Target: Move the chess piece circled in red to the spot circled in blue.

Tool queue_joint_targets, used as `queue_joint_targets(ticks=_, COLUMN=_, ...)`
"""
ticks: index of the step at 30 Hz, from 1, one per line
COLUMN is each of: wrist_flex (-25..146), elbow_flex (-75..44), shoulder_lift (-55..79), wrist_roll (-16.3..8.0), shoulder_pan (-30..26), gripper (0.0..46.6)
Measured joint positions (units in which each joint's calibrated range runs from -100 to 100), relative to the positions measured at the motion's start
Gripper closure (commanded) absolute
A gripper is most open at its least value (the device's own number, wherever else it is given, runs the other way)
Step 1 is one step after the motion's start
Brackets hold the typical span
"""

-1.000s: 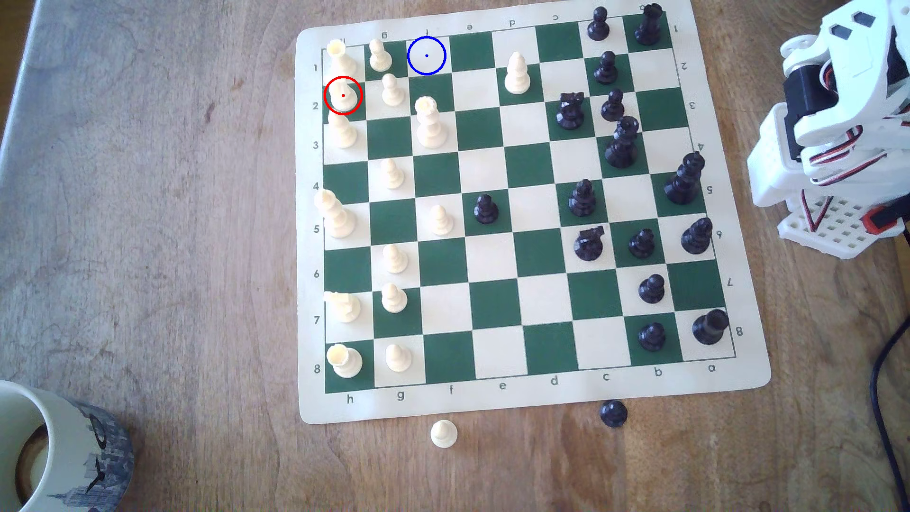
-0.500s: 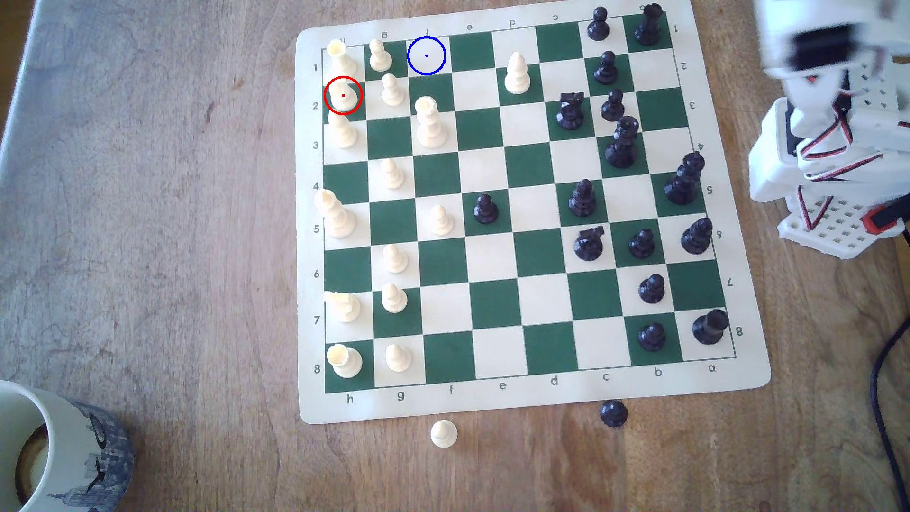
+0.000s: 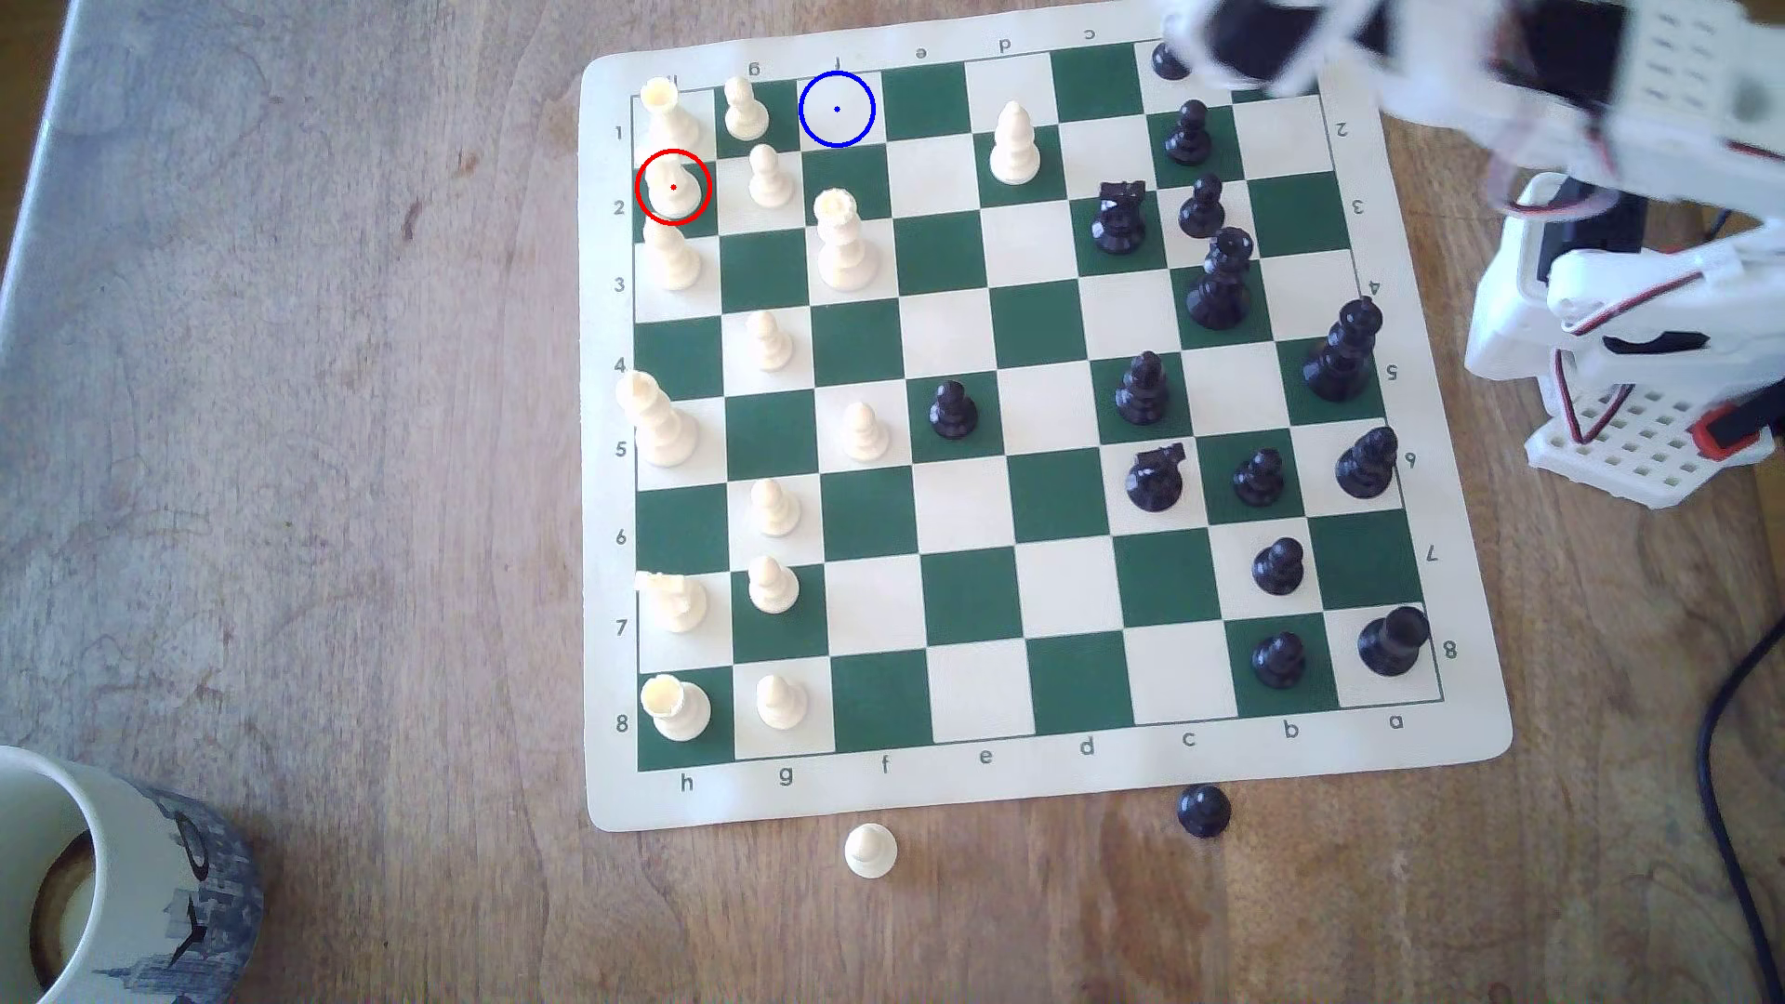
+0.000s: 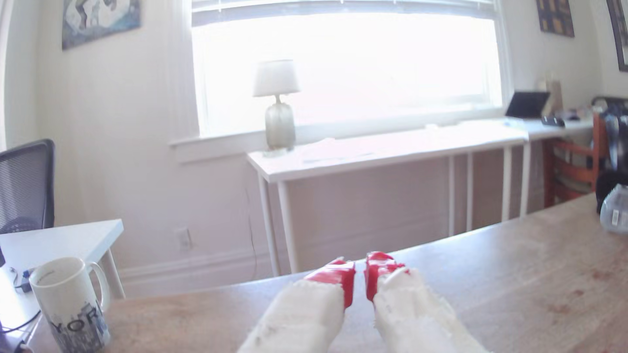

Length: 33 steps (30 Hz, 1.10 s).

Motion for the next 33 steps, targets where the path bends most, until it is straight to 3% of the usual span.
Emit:
queue_joint_targets(ticks=5, wrist_flex=8.6, elbow_flex=-14.2, shoulder_lift=17.8, wrist_roll=3.5, shoulder_pan=1.1, gripper=46.4)
queue_joint_targets(ticks=13, wrist_flex=15.5, elbow_flex=-26.0, shoulder_lift=35.2, wrist_roll=8.2, shoulder_pan=-0.3, gripper=46.3)
queue_joint_targets(ticks=19, wrist_flex=27.6, elbow_flex=-42.6, shoulder_lift=49.4, wrist_roll=13.1, shoulder_pan=-2.1, gripper=45.2)
queue_joint_targets(ticks=25, wrist_flex=43.0, elbow_flex=-63.8, shoulder_lift=62.7, wrist_roll=13.1, shoulder_pan=-2.9, gripper=44.3)
queue_joint_targets(ticks=27, wrist_flex=48.7, elbow_flex=-74.1, shoulder_lift=69.2, wrist_roll=12.1, shoulder_pan=-2.9, gripper=42.3)
queue_joint_targets(ticks=33, wrist_flex=52.5, elbow_flex=-88.1, shoulder_lift=81.2, wrist_roll=9.9, shoulder_pan=-1.1, gripper=38.8)
